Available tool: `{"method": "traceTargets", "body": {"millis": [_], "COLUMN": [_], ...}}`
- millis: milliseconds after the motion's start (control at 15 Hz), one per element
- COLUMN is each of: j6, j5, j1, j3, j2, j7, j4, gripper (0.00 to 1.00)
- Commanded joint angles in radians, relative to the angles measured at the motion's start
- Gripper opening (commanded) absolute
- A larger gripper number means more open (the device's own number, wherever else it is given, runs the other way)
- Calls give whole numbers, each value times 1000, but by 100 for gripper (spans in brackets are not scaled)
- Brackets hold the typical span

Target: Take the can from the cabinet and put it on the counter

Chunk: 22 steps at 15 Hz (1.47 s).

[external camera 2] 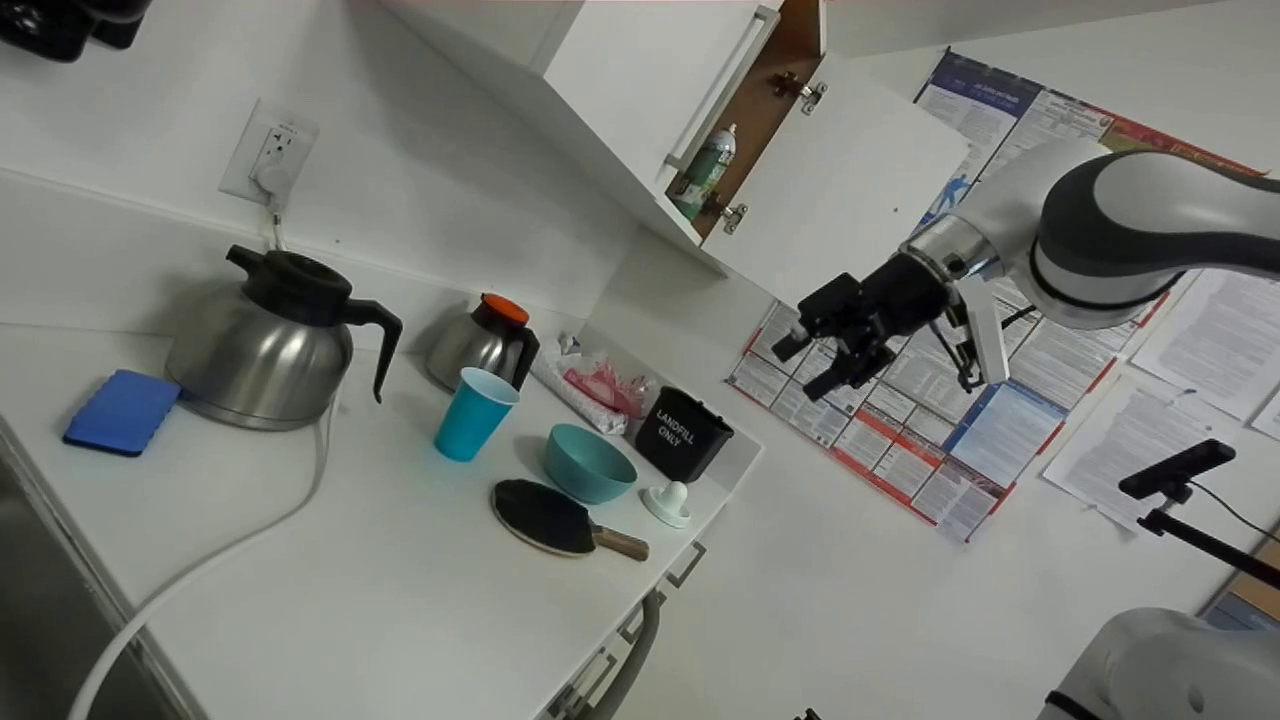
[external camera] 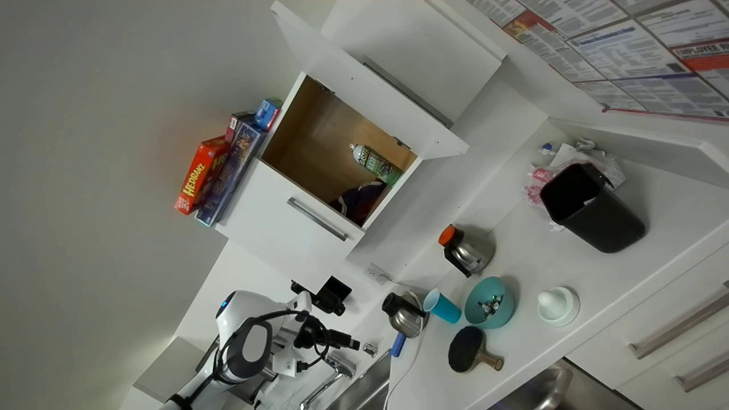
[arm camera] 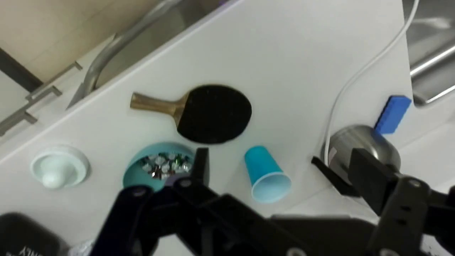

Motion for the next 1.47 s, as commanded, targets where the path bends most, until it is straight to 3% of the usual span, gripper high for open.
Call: {"method": "traceTargets", "body": {"millis": [0,200,667,1000,1400], "j6": [120,221,205,477,763], "j5": [-52,-94,-83,-161,-261], "j1": [-27,-46,-33,-150,-298], "j3": [-12,-8,-13,27,67], "j2": [-36,-60,-57,26,200], "j7": [-51,-50,-37,17,45], "j4": [33,39,38,93,240], "gripper": [100,100,100,100,100]}}
